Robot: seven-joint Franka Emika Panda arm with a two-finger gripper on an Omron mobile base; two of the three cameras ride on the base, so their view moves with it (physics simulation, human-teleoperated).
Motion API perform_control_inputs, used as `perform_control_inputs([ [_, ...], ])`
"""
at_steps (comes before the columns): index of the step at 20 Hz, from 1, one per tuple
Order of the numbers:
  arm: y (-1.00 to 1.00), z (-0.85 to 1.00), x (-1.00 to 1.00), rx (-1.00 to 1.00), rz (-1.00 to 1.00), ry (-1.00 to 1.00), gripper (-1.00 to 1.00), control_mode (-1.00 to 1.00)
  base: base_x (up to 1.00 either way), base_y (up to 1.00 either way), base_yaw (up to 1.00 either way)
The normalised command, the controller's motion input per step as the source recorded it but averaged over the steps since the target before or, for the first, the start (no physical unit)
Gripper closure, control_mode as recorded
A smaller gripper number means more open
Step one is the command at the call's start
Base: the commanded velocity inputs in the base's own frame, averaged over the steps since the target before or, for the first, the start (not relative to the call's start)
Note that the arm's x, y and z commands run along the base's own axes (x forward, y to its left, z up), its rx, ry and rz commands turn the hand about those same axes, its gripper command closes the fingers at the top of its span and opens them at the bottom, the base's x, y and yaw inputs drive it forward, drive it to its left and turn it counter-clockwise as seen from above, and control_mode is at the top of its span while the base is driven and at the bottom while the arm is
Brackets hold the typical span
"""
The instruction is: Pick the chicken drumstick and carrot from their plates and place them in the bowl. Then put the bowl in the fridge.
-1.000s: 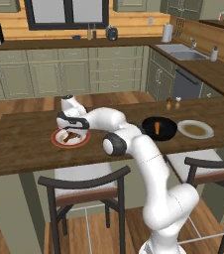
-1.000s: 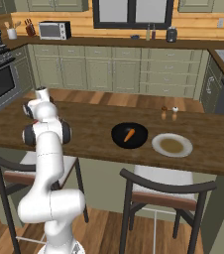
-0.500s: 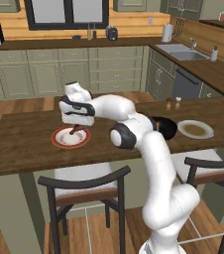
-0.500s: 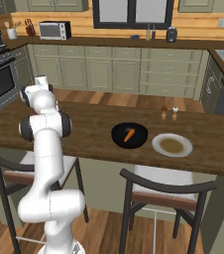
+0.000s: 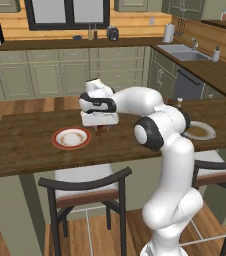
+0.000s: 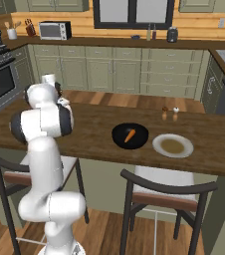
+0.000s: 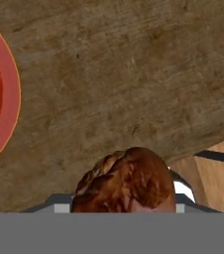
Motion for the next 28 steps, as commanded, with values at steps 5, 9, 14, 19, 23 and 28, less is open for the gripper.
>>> perform_control_inputs([
  [5, -1.0, 0.08, -0.33, 0.03, 0.13, 0.0, 1.0, -1.0, 0.0, 0.0, 0.0],
  [9, -1.0, 0.19, 0.05, 0.06, 0.05, 0.01, 1.0, -1.0, 0.0, 0.0, 0.0],
  [14, -1.0, 0.1, 0.27, 0.04, 0.08, 0.01, 1.0, -1.0, 0.0, 0.0, 0.0],
  [19, -0.97, 0.0, 0.27, 0.0, 0.14, 0.0, 1.0, -1.0, 0.0, 0.0, 0.0],
  [23, -0.75, 0.0, 0.34, 0.0, 0.09, 0.03, 1.0, -1.0, 0.0, 0.0, 0.0],
  [28, -0.6, 0.0, 0.56, 0.0, 0.0, 0.12, 1.0, -1.0, 0.0, 0.0, 0.0],
])
